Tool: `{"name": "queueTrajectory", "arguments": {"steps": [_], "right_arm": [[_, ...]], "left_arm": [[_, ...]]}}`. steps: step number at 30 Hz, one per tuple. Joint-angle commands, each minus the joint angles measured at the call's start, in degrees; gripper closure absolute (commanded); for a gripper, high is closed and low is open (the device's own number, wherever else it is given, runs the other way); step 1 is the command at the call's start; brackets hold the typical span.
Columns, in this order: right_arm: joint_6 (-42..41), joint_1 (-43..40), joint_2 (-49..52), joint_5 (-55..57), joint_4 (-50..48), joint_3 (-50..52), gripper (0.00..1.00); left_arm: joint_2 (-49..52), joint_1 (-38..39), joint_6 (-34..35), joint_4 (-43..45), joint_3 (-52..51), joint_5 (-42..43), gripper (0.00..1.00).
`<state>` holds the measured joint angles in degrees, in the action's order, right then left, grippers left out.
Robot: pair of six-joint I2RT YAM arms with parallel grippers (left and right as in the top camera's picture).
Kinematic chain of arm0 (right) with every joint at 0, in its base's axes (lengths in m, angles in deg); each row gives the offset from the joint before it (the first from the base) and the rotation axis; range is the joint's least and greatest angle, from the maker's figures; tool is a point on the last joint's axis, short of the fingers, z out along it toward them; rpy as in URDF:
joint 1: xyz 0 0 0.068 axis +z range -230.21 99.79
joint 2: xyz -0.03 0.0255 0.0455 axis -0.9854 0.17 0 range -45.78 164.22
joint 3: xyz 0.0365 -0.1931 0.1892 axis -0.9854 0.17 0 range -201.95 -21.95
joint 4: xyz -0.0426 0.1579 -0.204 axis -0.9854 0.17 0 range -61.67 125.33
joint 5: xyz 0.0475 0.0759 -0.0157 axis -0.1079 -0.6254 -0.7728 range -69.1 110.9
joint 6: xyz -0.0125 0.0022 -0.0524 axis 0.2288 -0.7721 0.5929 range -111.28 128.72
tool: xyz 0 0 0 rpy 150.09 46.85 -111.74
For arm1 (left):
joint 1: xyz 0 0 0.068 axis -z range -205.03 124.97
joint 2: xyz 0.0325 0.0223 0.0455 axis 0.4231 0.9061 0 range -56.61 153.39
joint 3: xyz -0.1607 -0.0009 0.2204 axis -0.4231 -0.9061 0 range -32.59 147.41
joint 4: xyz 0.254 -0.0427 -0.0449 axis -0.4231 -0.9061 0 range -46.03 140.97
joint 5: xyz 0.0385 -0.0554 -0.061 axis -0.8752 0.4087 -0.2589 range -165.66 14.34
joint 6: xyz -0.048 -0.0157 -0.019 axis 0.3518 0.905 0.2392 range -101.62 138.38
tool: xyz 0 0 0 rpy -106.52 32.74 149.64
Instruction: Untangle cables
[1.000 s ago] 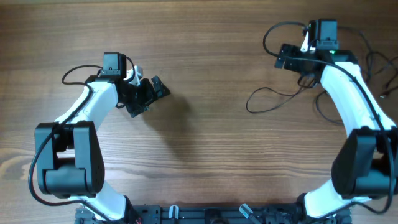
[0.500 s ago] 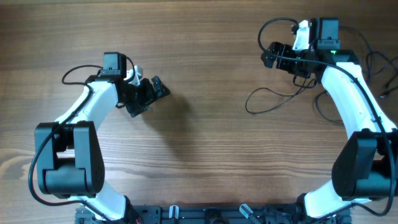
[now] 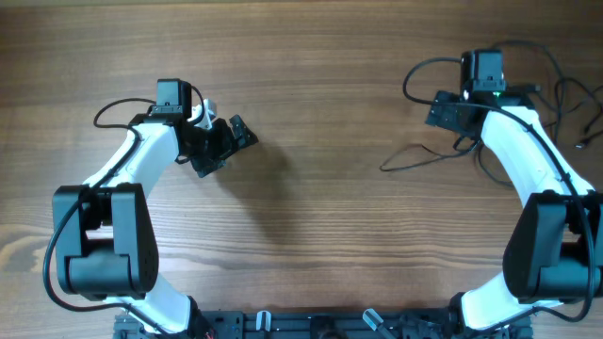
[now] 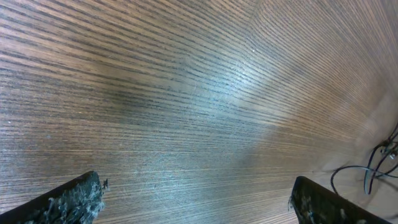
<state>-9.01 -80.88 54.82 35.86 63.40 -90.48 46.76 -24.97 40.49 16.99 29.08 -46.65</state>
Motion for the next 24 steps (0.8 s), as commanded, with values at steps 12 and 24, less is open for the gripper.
{"name": "queueTrajectory", "arguments": {"steps": [12,24], "right_arm": [[-1.8,0.0,-0.4,-32.0,-8.1,0.6,0.00],[-1.9,0.2,-0.3,-29.9,-8.7,0.6,0.00]], "left_arm": [[-0.9,0.2,-0.5,0.2,0.6,-0.1,0.00],[-0.9,0.2,-0.5,0.2,0.6,-0.1,0.00]]}}
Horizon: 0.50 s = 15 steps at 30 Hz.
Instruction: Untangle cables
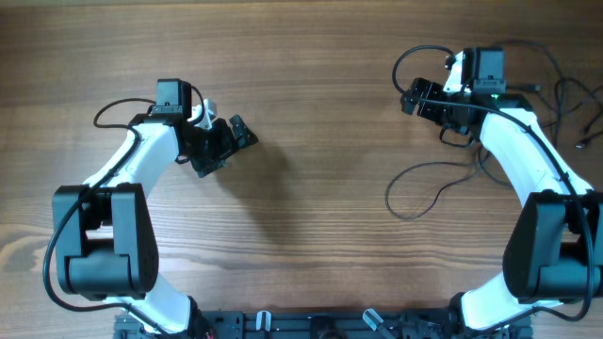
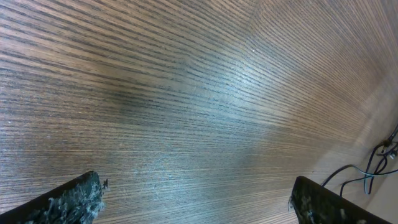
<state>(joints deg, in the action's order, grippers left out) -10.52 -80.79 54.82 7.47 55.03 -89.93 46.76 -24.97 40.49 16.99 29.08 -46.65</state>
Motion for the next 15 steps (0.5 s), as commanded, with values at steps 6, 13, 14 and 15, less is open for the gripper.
{"name": "queueTrajectory", "arguments": {"steps": [6,13,14,15], "right_arm": [[-0.4,0.1,-0.3,-1.4,-0.3,0.1,0.00],[-0.4,0.1,-0.3,-1.4,-0.3,0.1,0.00],[-0.4,0.1,-0.3,-1.4,-0.3,0.1,0.00],[-0.4,0.1,-0.3,-1.5,-0.3,0.1,0.00]], "left_arm": [[-0.9,0.2,-0.5,0.2,0.6,-0.1,0.00],[-0.9,0.2,-0.5,0.2,0.6,-0.1,0.00],[-0.9,0.2,-0.5,0.2,0.6,-0.1,0.00],[-0.9,0.2,-0.5,0.2,0.6,-0.1,0.00]]}}
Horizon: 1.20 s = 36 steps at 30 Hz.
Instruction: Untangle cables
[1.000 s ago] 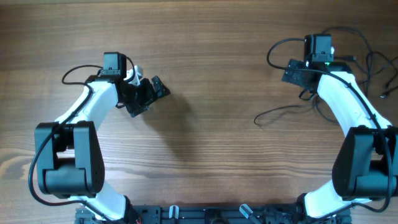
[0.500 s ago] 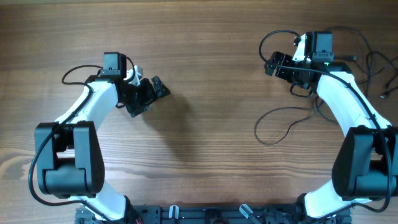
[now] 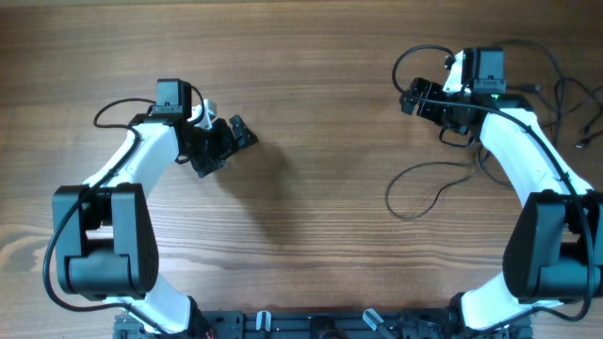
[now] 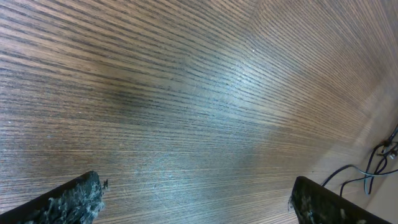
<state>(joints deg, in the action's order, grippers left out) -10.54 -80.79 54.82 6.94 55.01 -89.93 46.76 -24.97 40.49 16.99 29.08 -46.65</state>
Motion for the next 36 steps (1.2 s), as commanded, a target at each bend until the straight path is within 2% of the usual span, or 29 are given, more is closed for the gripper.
{"name": "queueTrajectory", "arguments": {"steps": [1,26,36], "right_arm": [[-0.4,0.1,-0.3,-0.9,-0.3,0.1,0.00],[-0.4,0.1,-0.3,-0.9,-0.3,0.1,0.00],[-0.4,0.1,-0.3,-0.9,-0.3,0.1,0.00]], "left_arm": [[-0.9,0.2,-0.5,0.2,0.6,-0.1,0.00],[-0.6,0.2,-0.5,0.2,0.5,-0.1,0.00],[-3.7,0.2,-0.5,0.2,0.5,-0.1,0.00]]}}
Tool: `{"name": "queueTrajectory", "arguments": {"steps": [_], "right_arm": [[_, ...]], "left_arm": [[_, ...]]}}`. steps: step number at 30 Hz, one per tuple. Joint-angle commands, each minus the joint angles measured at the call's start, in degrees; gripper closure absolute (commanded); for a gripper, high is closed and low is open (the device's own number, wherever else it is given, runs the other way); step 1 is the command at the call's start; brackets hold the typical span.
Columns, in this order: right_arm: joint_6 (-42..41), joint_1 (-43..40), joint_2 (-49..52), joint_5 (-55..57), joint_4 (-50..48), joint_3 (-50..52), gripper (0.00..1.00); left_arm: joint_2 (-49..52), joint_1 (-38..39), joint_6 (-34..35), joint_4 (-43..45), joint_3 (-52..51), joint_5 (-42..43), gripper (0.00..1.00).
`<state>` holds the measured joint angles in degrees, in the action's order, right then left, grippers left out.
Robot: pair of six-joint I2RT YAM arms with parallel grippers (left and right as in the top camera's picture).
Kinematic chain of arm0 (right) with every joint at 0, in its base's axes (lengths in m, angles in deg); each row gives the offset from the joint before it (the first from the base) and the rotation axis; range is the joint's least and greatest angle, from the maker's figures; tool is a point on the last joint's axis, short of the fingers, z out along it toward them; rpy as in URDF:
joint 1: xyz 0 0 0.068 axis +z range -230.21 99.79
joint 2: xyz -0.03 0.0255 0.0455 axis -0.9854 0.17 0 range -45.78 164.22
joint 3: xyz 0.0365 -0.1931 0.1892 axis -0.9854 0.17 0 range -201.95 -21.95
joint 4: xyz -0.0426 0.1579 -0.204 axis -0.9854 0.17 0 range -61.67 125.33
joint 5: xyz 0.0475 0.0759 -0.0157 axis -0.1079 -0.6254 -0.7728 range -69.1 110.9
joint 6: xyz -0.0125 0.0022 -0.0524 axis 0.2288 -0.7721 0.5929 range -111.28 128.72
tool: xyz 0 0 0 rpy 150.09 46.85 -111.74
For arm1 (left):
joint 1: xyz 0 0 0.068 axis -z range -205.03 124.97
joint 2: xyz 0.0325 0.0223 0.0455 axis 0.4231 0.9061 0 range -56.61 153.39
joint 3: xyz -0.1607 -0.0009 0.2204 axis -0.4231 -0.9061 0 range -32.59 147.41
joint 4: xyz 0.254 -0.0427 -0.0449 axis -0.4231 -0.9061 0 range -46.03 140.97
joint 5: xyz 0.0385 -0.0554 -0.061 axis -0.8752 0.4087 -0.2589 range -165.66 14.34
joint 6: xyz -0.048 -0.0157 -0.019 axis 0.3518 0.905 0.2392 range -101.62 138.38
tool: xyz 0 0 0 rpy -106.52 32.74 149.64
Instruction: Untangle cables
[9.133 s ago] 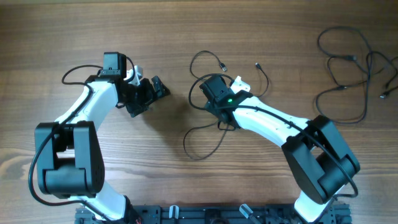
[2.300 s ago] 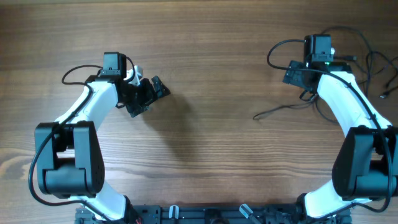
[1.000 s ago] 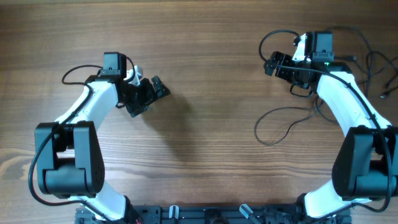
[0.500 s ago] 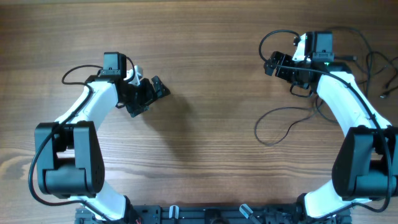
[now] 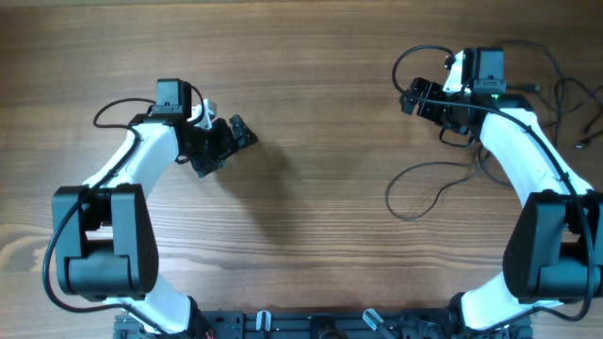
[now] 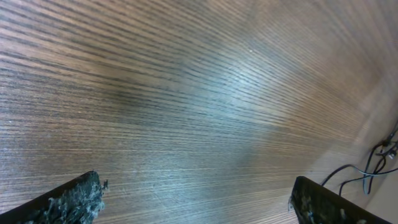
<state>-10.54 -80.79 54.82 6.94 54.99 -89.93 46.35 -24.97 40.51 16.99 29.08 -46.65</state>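
Observation:
Thin black cables [image 5: 565, 89] lie tangled at the table's far right. One black cable [image 5: 415, 193] trails from them in a loose loop on the wood [image 5: 311, 235] toward the middle. My right gripper [image 5: 421, 97] sits above that loop, shut on a strand that arcs up and back over it. At the left, my left gripper [image 5: 226, 149] is open and nowhere near a cable. The left wrist view shows its fingers [image 6: 68, 199] wide apart over bare wood, with cable ends [image 6: 370, 171] only at the far right edge.
The right arm's own supply cable [image 5: 542, 56] runs among the loose cables at the back right. The left arm's cable [image 5: 118, 111] curls beside its wrist. Dark fixtures [image 5: 311, 325] line the near table edge.
At first my right gripper was lower and further right, with a cable end stretched out toward the table's middle. At the following moment it stood further left and back, with the cable in a loose loop below it. Nothing has changed since. The left arm stayed open and still throughout.

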Motion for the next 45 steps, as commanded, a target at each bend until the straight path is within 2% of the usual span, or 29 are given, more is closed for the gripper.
{"name": "queueTrajectory", "arguments": {"steps": [1,8,11,13,20,24,27,29,31,34,45], "right_arm": [[-0.4,0.1,-0.3,-0.9,-0.3,0.1,0.00],[-0.4,0.1,-0.3,-0.9,-0.3,0.1,0.00],[-0.4,0.1,-0.3,-0.9,-0.3,0.1,0.00],[-0.4,0.1,-0.3,-0.9,-0.3,0.1,0.00],[-0.4,0.1,-0.3,-0.9,-0.3,0.1,0.00],[-0.4,0.1,-0.3,-0.9,-0.3,0.1,0.00],[-0.4,0.1,-0.3,-0.9,-0.3,0.1,0.00],[-0.4,0.1,-0.3,-0.9,-0.3,0.1,0.00],[-0.4,0.1,-0.3,-0.9,-0.3,0.1,0.00],[-0.4,0.1,-0.3,-0.9,-0.3,0.1,0.00],[-0.4,0.1,-0.3,-0.9,-0.3,0.1,0.00]], "left_arm": [[-3.7,0.2,-0.5,0.2,0.5,-0.1,0.00],[-9.9,0.2,-0.8,0.2,0.5,-0.5,0.00],[-13.4,0.2,-1.2,-0.1,0.5,-5.3,0.00],[-15.5,0.5,-4.0,1.2,-0.1,-6.4,0.00],[-18.3,5.9,-25.6,24.3,-9.4,-6.6,0.00],[-19.0,8.2,-32.3,37.5,-16.4,-6.6,0.00],[-20.0,8.2,-31.5,46.4,-22.8,-6.6,0.00],[-21.2,7.5,-28.3,51.1,-27.5,-8.0,0.00],[-22.7,6.6,-24.9,54.8,-32.2,-9.5,0.00],[-25.7,5.3,-24.4,59.1,-39.1,-9.6,0.00],[-36.1,2.7,-24.4,59.6,-51.9,-9.7,0.00]]}}
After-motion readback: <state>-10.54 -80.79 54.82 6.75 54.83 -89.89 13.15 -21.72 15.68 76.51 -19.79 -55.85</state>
